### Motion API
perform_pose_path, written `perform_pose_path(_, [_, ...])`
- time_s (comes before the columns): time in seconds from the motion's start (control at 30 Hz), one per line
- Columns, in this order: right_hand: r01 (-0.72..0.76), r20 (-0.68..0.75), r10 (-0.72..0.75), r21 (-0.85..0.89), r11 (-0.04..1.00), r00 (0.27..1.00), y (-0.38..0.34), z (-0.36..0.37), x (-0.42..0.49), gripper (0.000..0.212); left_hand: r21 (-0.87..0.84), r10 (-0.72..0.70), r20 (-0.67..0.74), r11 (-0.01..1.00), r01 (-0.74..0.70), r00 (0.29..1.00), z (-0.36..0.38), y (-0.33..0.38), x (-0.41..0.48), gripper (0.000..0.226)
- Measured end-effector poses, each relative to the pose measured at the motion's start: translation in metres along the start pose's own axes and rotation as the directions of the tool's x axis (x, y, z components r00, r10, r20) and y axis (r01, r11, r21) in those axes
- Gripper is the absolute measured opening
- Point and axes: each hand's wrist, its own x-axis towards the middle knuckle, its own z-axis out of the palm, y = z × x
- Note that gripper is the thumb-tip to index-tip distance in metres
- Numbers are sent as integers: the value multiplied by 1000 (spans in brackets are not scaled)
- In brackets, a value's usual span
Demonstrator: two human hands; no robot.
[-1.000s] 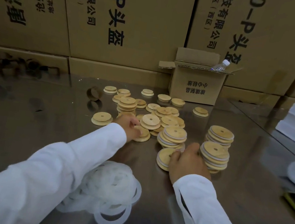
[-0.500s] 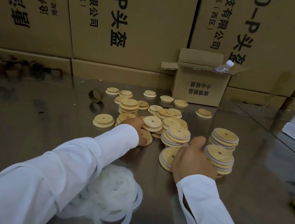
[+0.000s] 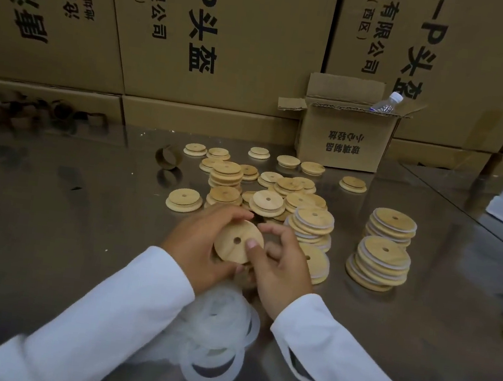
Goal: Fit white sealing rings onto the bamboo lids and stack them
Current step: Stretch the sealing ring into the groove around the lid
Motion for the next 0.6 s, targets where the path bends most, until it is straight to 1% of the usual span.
perform_pose_path(0.03, [-5,10,5,43,999,1000,0,0,-1,18,-3,5,-4,1000,-5,1000,0,0,-2,70])
perform_pose_path(0.07, [-11,17,9,82,997,1000,-1,0,-1,20,-43,-21,-9,999,21,1000,-1,0,-4,74])
perform_pose_path(0.1, [-11,21,9,111,994,1000,-1,0,-2,21,-126,-82,-14,989,79,997,-1,0,-5,79])
perform_pose_path(0.13, [-5,24,2,128,992,1000,-1,0,-2,22,-240,-168,-16,958,160,986,-1,-2,-6,80])
perform_pose_path(0.17, [12,28,-16,135,991,999,-1,0,-2,22,-359,-261,-15,902,238,965,-1,-4,-6,76])
perform_pose_path(0.2, [35,40,-41,139,990,998,-1,0,-2,22,-463,-345,-13,834,300,938,-2,-7,-6,65])
perform_pose_path(0.27, [78,70,-89,149,986,994,-3,2,-4,21,-593,-441,34,714,373,897,-5,-12,-7,34])
perform_pose_path(0.3, [88,82,-102,151,985,991,-3,2,-5,20,-634,-451,89,662,400,888,-7,-13,-8,22])
perform_pose_path(0.33, [91,90,-106,157,983,990,-4,3,-5,20,-671,-444,141,614,415,885,-8,-14,-9,18])
perform_pose_path(0.4, [84,68,-96,160,984,993,-3,3,-6,16,-730,-433,182,541,417,883,-9,-15,-10,21])
perform_pose_path(0.43, [80,39,-85,128,989,996,-2,2,-6,13,-747,-441,175,523,411,880,-9,-16,-9,21])
perform_pose_path(0.47, [81,10,-82,57,995,997,0,0,-5,10,-758,-453,161,512,404,877,-10,-16,-8,19])
perform_pose_path(0.5, [92,-1,-93,-51,994,996,2,-2,-5,8,-773,-469,149,493,398,871,-11,-17,-7,15])
perform_pose_path(0.53, [116,25,-114,-177,977,993,4,-4,-5,8,-794,-486,140,466,391,863,-11,-17,-6,11])
perform_pose_path(0.6, [177,157,-123,-396,901,980,8,-6,-6,12,-824,-515,136,416,385,846,-13,-17,-6,8])
